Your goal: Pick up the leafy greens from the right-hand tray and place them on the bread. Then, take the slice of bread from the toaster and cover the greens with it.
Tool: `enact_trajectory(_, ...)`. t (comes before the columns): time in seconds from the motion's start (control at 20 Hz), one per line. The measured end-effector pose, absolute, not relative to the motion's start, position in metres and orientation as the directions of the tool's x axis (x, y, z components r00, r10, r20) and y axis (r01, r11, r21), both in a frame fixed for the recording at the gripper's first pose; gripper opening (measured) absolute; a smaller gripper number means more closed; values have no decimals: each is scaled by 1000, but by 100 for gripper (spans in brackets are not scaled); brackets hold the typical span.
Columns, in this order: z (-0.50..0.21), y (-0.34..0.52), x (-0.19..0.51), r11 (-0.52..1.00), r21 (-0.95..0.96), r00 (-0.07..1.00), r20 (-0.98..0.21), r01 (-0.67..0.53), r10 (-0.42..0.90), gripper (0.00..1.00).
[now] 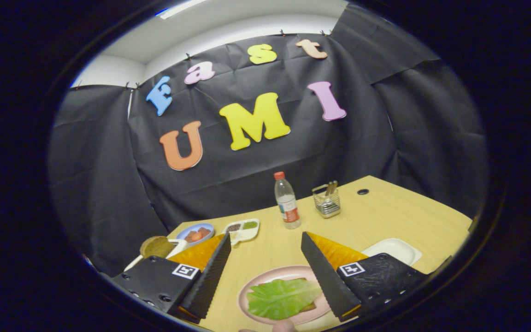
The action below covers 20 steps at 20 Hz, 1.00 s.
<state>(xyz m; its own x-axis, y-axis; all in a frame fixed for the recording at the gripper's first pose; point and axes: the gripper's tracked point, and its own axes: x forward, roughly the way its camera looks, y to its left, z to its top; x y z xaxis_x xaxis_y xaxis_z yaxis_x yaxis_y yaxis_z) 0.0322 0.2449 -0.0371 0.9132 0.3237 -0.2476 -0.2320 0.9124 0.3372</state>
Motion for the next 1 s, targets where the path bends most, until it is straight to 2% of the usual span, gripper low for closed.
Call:
enact_trajectory(0.45,-8,383,1,878,332,870,-237,-345,432,95)
enact_trajectory(0.75,-34,442,-3,910,239,870,-288,-338,399,95)
enact_trajectory(1.0,-64,457,3,947,168,874,-367,-275,319,81)
